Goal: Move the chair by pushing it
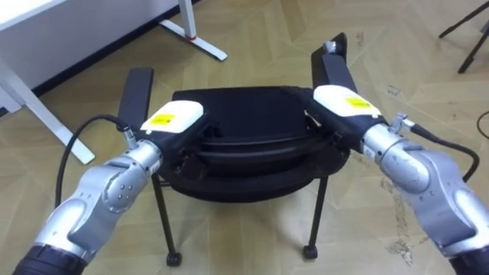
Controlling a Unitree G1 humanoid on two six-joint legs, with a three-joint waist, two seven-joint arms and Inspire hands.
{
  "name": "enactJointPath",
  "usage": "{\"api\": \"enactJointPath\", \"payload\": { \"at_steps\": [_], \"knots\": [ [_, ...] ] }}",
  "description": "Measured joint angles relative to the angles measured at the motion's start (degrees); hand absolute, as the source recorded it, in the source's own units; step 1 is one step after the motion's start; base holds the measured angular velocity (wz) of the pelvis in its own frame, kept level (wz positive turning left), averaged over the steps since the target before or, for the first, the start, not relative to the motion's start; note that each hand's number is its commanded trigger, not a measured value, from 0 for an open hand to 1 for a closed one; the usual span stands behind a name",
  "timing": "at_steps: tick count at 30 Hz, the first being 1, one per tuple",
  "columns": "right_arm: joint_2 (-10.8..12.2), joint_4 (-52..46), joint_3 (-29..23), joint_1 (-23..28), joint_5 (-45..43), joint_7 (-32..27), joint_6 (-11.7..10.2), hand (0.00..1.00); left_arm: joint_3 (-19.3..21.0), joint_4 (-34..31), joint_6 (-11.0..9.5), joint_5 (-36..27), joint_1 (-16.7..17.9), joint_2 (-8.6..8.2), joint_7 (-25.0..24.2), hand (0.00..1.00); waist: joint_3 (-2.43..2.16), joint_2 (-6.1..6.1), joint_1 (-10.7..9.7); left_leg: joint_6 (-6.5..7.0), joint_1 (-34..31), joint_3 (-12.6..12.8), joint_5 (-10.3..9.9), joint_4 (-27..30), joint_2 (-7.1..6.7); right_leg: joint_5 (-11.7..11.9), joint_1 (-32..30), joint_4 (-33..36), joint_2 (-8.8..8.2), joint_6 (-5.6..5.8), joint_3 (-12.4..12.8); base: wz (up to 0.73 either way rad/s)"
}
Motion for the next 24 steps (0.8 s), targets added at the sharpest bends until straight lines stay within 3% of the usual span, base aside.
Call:
{"api": "enactJointPath", "payload": {
  "at_steps": [7, 14, 24],
  "knots": [
    [3.47, 6.07, 0.00, -1.00, -1.03, -3.11, -0.72, 0.00, -0.05, 0.10, -0.19, 0.18, -0.66, -1.11, -1.02, 1.00, 0.17, 0.29, -0.19, 0.00, -0.16, -2.17, 0.00, 0.27, -0.66, 0.01, 1.23, -1.08, -0.04, -0.02, -1.15, 0.10],
    [3.44, 9.36, -0.10, -2.41, -3.42, -6.29, -2.70, 0.00, -0.08, 0.09, -0.13, 0.27, -1.94, -1.32, -1.54, 1.00, 0.22, 0.45, -1.30, 0.00, -2.27, -3.56, 0.00, 1.45, -0.86, 0.06, 0.85, -1.00, -0.01, -0.03, -3.43, 0.14],
    [3.42, 11.79, -0.08, -2.76, -6.87, -9.28, -5.08, 0.00, -0.85, 0.07, 1.81, 0.35, -2.45, -1.92, -2.50, 1.00, 0.18, 1.55, -2.11, 0.00, -2.64, -4.46, 0.00, 1.99, -1.01, 0.08, 1.15, -0.96, 0.00, -0.03, -4.38, 0.04]
  ]
}}
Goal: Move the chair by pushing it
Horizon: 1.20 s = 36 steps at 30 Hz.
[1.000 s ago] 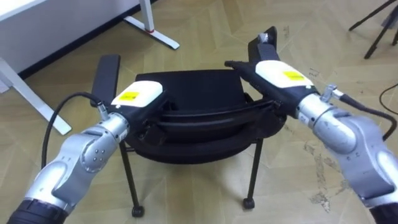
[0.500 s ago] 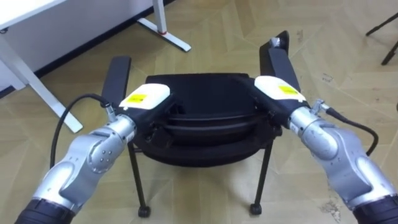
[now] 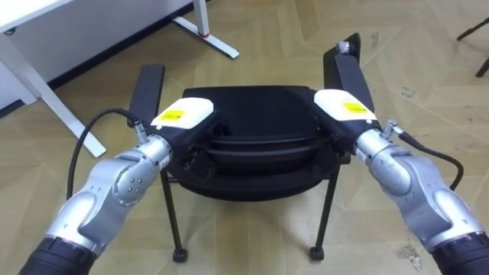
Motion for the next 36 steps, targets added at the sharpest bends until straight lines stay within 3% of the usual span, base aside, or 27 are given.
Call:
{"api": "enactJointPath", "payload": {
  "at_steps": [7, 8, 9, 10, 11, 17, 19, 24, 36],
  "knots": [
    [-0.09, 0.61, 0.51, -0.58, -1.95, -0.28, 0.02, 0.00, -0.01, 0.01, 0.52, 0.14, -0.43, -0.19, -0.69, 1.00, -0.01, 0.06, -0.05, 0.00, -0.26, -0.06, 0.00, 0.35, 0.01, 0.00, -0.18, 0.01, 0.01, 0.00, 0.12, 0.00],
    [-0.09, 0.72, 0.60, -0.67, -2.22, -0.29, 0.02, 0.12, -0.07, 0.01, 0.64, 0.14, -0.46, -0.19, -0.71, 1.00, -0.01, 0.05, -0.05, 0.00, -0.25, -0.06, 0.00, 0.37, 0.01, 0.00, -0.23, 0.00, 0.01, 0.00, 0.14, 0.00],
    [-0.09, 1.12, 0.99, -1.04, -3.07, -0.30, 0.02, 0.69, -0.11, 0.01, 0.88, 0.13, -0.51, -0.19, -0.73, 1.00, -0.01, 0.05, -0.09, 0.00, -0.25, -0.06, 0.00, 0.39, 0.01, 0.00, -0.30, -0.01, 0.02, 0.00, 0.19, 0.00],
    [-0.21, 1.69, 1.70, -1.65, -3.67, -0.37, 0.08, 0.94, -0.12, 0.09, 1.04, 0.12, -0.55, -0.18, -0.74, 1.00, -0.01, 0.04, -0.13, 0.00, -0.25, -0.06, 0.00, 0.42, 0.02, 0.00, -0.27, 0.00, 0.05, 0.00, 0.39, 0.00],
    [-0.37, 1.97, 2.14, -1.98, -4.27, -0.38, 0.11, 1.00, -0.12, 0.19, 1.07, 0.12, -0.64, -0.17, -0.74, 1.00, -0.01, 0.04, -0.14, 0.00, -0.25, -0.06, 0.00, 0.45, 0.03, 0.00, -0.25, 0.00, 0.07, 0.00, 0.47, 0.00],
    [-1.31, 3.93, 4.86, -3.88, -9.46, -0.45, 0.14, 1.00, -0.31, 0.65, 1.03, 0.09, -1.29, -0.05, -0.78, 1.00, 0.16, -0.36, -0.13, 0.01, -0.24, -0.05, 0.00, 0.46, 0.04, 0.04, -0.27, 0.04, 0.09, -0.06, 0.62, 0.00],
    [-2.61, 4.54, 6.42, -4.69, -9.65, -0.50, 0.12, 1.00, -1.59, 2.19, 1.02, -0.01, -3.34, 0.11, -1.45, 1.00, 0.25, -0.58, 0.20, 0.01, -0.24, -0.14, 0.00, 0.69, 0.05, 0.06, -0.30, 0.04, 0.12, -0.07, 0.57, 0.00],
    [-3.37, 6.01, 7.34, -5.06, -10.44, -2.37, 0.08, 1.00, -2.85, 4.46, 0.27, -0.11, -5.91, 0.13, -1.68, 1.00, 0.46, -0.91, 1.11, 0.01, -0.28, -0.16, 0.00, 0.73, 0.19, 0.10, -0.41, 0.04, 0.24, -0.13, 0.62, 0.00],
    [-4.88, 6.00, 8.99, -4.83, -9.68, -6.13, -0.63, 1.00, -2.90, 4.49, 0.14, -0.25, -6.08, 0.24, -1.14, 1.00, 0.44, -0.87, 1.37, 0.01, -0.39, -0.23, 0.00, 0.72, 0.18, 0.10, -0.33, -0.01, 0.22, -0.13, 0.47, 0.00]
  ]
}}
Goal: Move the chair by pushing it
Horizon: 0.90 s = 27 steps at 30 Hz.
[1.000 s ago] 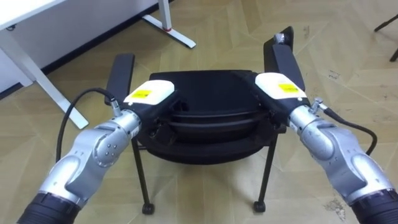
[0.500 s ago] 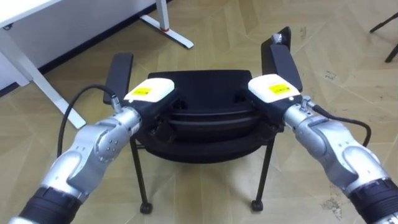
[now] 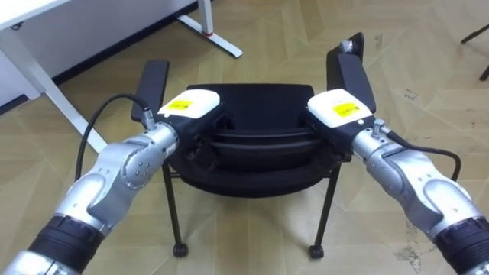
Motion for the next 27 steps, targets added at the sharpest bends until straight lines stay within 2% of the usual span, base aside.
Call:
{"api": "enactJointPath", "payload": {
  "at_steps": [14, 20, 26, 27],
  "knots": [
    [-0.11, 0.11, 0.23, 0.82, 0.29, -0.66, 0.02, 1.00, -1.17, 0.44, -0.06, -0.09, 0.01, 0.27, 0.95, 1.00, -0.35, -0.24, 0.27, 0.00, 0.66, -0.03, 0.00, -0.05, -0.01, 0.00, 0.44, 0.04, -0.01, 0.00, 0.03, 0.00],
    [-0.11, 0.12, 0.43, 2.24, 0.80, -1.16, 0.10, 1.00, -1.92, 1.12, -0.17, -0.11, 0.06, 0.19, 0.94, 1.00, -0.81, -0.94, 0.49, -0.02, 1.46, -0.60, 0.01, -0.23, 0.03, 0.00, 1.31, 0.03, 0.18, 0.00, -0.04, 0.04],
    [0.02, 0.56, 0.17, 3.24, 0.87, -1.29, 0.15, 1.00, -1.91, 2.94, -1.07, 0.90, 0.31, -0.88, 2.58, 1.00, -0.74, -1.44, 0.72, -0.03, 1.01, -1.45, 0.00, 2.06, 0.44, -0.05, 2.50, 0.23, 0.67, -0.07, -1.17, 0.10],
    [0.13, 1.13, 0.12, 3.41, 1.07, -1.53, -0.30, 1.00, -1.91, 3.36, -1.50, 0.98, 0.73, -1.02, 3.40, 1.00, -0.70, -1.66, 0.94, -0.03, 1.00, -1.50, 0.00, 2.98, 0.65, -0.29, 2.86, 0.48, 0.77, -0.46, -1.48, 0.00]
  ]
}}
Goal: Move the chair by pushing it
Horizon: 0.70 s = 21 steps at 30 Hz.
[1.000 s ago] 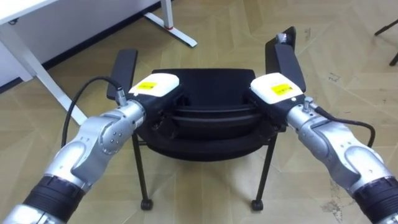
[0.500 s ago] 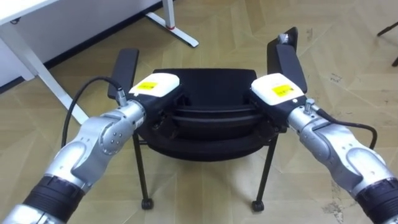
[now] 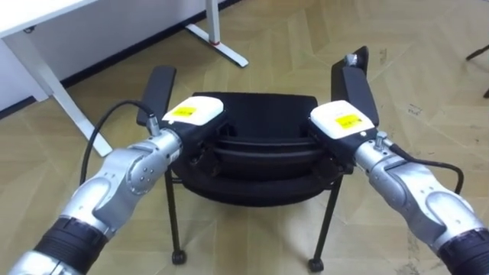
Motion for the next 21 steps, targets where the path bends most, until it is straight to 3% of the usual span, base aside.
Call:
{"api": "enactJointPath", "payload": {
  "at_steps": [2, 4, 7, 10, 13, 16, 17, 19, 21],
  "knots": [
    [0.21, 1.73, 0.14, 0.30, 0.56, -0.87, -1.00, 1.00, -0.03, 1.41, -0.58, 0.01, 0.41, -0.38, 0.89, 1.00, 0.08, -0.16, -0.10, -0.10, -0.53, -0.23, -0.06, 2.63, 0.41, -0.45, 0.67, 1.17, 0.29, -0.58, -0.74, 0.21],
    [0.24, 2.42, -0.03, 0.73, 0.84, -1.47, -1.61, 1.00, -0.27, 2.88, -1.48, 0.01, 0.25, -0.76, 2.25, 1.00, 0.18, -0.42, -1.73, -0.17, -3.56, -0.26, -0.11, 8.15, 1.15, -1.47, 1.84, 1.79, 1.15, -1.32, -3.26, 0.70],
    [0.32, 2.55, -0.27, 0.98, 1.06, -1.62, -1.64, 1.00, -0.67, 3.89, -1.42, 0.09, -0.35, -1.03, 3.19, 1.00, 0.32, -0.45, -2.67, -0.18, -6.52, 2.66, -0.14, 13.52, 3.84, -3.78, 1.93, 3.21, 2.12, -2.58, -4.40, 0.46],
    [0.47, 2.57, -0.27, 0.98, 1.15, -1.45, -1.57, 1.00, -1.01, 4.01, -1.09, -0.59, -0.38, -0.92, 3.24, 1.00, 0.34, 0.05, -2.74, -0.18, -8.18, 3.15, -0.13, 15.09, 5.50, -5.80, 0.53, 6.73, 2.79, -4.05, -4.86, 0.15],
    [0.40, 2.44, -0.32, 0.97, 1.18, -1.44, -1.57, 1.00, -1.07, 4.01, -0.99, -1.05, -0.31, -0.93, 3.37, 1.00, 0.21, 0.36, -2.48, -0.27, -9.23, 3.24, -0.07, 14.15, 5.60, -7.13, -1.37, 9.16, 2.93, -5.09, -4.91, 0.17],
    [-0.72, 1.46, -0.31, 1.13, 1.46, -1.32, -1.81, 1.00, -0.97, 3.94, -1.54, -1.28, -0.18, -1.11, 3.46, 1.00, -0.14, 0.80, -2.28, -1.21, -9.87, 5.74, 0.73, 8.98, 5.10, -8.39, -3.63, 11.14, 2.65, -4.84, -3.24, 0.00],
    [-0.93, 1.38, -0.31, 1.16, 1.68, -1.40, -1.96, 1.00, -0.95, 3.91, -1.69, -1.35, -0.19, -1.06, 3.49, 1.00, -0.28, 1.02, -2.20, -0.33, -10.24, 6.47, 1.44, 7.52, 4.82, -8.73, -4.15, 11.61, 2.49, -4.76, -2.80, -0.31],
    [-1.05, 1.62, -0.31, 1.70, 1.77, -2.07, -2.22, 1.00, -0.94, 3.92, -2.39, -1.46, -0.16, -0.81, 3.35, 1.00, -1.00, -0.13, -0.55, 0.83, -9.95, 7.88, 4.21, 3.53, 2.97, -9.70, -4.92, 12.63, 0.53, -3.97, -0.59, -0.45],
    [-1.19, 1.66, -0.28, 1.71, 1.78, -2.94, -2.48, 1.00, -0.97, 4.00, -2.91, -1.55, -0.41, -0.59, 3.54, 1.00, -1.15, -1.04, -0.57, 2.06, -9.27, 9.00, 3.91, 3.19, 1.67, -9.97, -4.77, 13.30, -1.14, -2.39, -0.26, -0.13]
  ]
}}
